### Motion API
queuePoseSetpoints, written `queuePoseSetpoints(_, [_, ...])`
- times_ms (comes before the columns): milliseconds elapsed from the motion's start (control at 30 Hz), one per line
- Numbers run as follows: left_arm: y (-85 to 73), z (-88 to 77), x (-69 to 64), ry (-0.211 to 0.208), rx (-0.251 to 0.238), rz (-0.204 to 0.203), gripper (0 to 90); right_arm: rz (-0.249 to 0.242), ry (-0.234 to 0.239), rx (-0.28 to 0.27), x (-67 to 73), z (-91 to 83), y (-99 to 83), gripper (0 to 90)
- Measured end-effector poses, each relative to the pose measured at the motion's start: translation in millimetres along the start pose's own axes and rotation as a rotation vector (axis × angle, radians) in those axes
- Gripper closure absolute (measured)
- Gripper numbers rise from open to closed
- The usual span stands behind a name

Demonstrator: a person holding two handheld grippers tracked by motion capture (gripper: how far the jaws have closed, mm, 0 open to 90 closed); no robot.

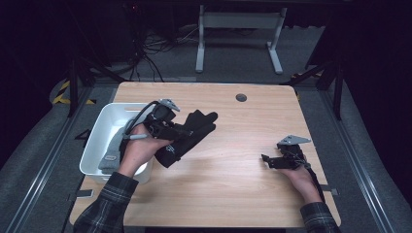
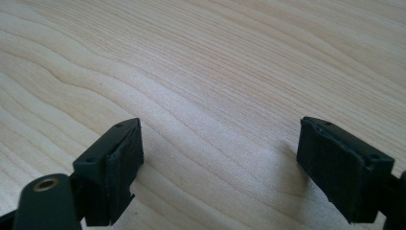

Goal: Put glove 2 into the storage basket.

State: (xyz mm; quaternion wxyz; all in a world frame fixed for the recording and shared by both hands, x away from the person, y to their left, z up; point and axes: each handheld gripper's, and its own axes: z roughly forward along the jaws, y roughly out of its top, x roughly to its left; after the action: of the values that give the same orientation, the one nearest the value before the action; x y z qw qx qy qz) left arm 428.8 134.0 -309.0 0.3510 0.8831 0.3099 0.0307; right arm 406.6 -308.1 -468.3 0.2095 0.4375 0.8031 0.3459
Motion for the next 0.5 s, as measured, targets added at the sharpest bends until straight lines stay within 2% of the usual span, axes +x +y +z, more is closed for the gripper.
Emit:
queuePoseSetpoints(133, [-6.1,-15.6,13.4,0.029,-0.006,-0.031,66.1,0.000,0.000,0.000,0.0,0.0,0.0,16.4])
queuePoseSetpoints(267, [-13.5,-26.7,25.1,0.041,-0.016,-0.065,66.0,0.000,0.000,0.000,0.0,0.0,0.0,16.4])
queuePoseSetpoints(367, [-23.2,-40.0,37.7,0.078,-0.016,-0.102,66.0,0.000,0.000,0.000,0.1,0.0,0.0,16.4])
queuePoseSetpoints(433, [-26.3,-43.9,41.3,0.087,-0.016,-0.113,66.0,0.000,0.000,0.000,0.0,0.0,0.0,16.4])
queuePoseSetpoints(467, [-33.3,-51.5,48.2,0.115,-0.016,-0.140,66.0,0.000,0.000,0.000,0.1,0.0,0.0,16.4])
queuePoseSetpoints(500, [-33.3,-51.5,48.2,0.115,-0.016,-0.140,66.0,0.001,0.000,0.000,0.1,0.0,0.0,16.4])
